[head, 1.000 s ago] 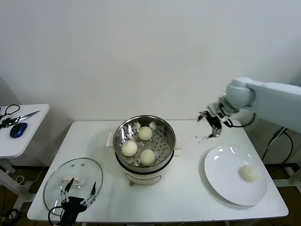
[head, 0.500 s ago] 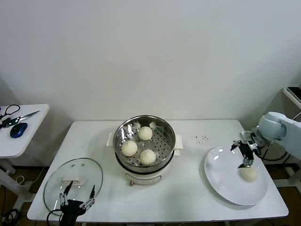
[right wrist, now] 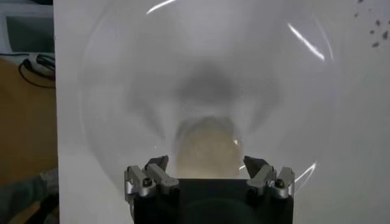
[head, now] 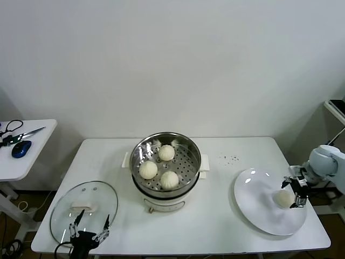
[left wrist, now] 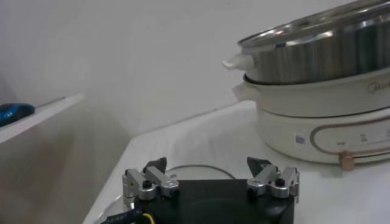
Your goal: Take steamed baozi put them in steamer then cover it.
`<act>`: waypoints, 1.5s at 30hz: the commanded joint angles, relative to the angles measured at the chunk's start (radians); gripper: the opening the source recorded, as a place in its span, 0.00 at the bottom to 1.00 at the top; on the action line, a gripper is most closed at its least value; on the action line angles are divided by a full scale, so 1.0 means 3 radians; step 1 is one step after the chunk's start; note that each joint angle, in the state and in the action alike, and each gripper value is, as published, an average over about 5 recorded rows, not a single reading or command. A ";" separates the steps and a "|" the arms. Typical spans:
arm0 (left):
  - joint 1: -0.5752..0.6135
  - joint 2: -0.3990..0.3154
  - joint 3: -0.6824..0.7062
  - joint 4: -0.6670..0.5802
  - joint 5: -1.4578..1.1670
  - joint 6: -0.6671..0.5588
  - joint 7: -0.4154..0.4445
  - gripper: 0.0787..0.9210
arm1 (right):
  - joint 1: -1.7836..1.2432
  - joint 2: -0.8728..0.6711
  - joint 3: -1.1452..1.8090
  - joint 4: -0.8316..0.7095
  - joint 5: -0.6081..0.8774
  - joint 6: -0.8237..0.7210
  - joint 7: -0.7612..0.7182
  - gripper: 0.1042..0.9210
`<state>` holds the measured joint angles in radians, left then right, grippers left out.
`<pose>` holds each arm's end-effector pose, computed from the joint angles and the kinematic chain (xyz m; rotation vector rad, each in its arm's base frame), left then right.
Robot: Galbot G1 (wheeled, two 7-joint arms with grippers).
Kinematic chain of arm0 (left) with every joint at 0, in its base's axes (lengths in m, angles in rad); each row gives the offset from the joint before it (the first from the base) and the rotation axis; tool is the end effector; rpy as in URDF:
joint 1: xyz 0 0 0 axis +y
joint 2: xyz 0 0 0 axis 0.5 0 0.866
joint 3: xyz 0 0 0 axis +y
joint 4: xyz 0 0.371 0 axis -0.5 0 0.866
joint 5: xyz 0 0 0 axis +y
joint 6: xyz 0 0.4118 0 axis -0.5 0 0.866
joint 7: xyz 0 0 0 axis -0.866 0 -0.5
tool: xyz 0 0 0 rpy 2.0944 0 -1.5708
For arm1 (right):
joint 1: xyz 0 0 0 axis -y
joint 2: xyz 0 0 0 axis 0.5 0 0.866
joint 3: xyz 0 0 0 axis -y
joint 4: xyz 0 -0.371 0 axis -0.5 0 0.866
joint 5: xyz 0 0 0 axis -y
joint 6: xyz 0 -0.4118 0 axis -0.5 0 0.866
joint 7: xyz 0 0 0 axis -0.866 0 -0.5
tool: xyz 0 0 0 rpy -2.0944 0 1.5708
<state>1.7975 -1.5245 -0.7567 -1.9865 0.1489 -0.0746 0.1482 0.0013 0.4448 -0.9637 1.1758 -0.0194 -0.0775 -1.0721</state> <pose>0.1314 0.0964 -0.3966 -0.0180 -2.8212 -0.4273 0.5096 -0.3150 -0.2567 1.1603 -1.2644 1.2221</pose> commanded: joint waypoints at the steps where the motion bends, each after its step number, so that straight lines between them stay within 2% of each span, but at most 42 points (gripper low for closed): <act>1: 0.0001 -0.0004 0.0004 0.0008 0.0021 0.0008 -0.0006 0.88 | -0.0279 0.0056 0.0259 -0.0256 -0.0137 0.0051 -0.0023 0.88; 23: 0.0013 -0.0022 0.0015 0.0002 0.0051 0.0002 -0.0002 0.88 | -0.0179 0.0206 0.0225 -0.0318 -0.0070 0.0083 -0.0035 0.87; 33: 0.0046 -0.0017 0.0014 -0.0005 0.0040 -0.0013 0.0003 0.88 | -0.0028 0.0176 0.0106 -0.0265 0.0067 0.0065 -0.0043 0.73; 39: 0.0063 0.0004 0.0016 -0.0014 0.0035 -0.0013 0.0004 0.88 | 0.0729 0.0243 -0.0455 -0.0170 0.0443 -0.0002 -0.0032 0.71; 45: 0.0034 0.0010 0.0064 -0.0030 0.0035 0.0015 -0.0007 0.88 | 0.1962 0.0662 -0.1498 -0.0124 0.1235 -0.0137 -0.0009 0.71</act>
<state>1.8120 -1.5232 -0.7480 -1.9921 0.1603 -0.0760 0.1479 0.1588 0.5306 -1.0654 1.1228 0.0924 -0.0831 -1.0792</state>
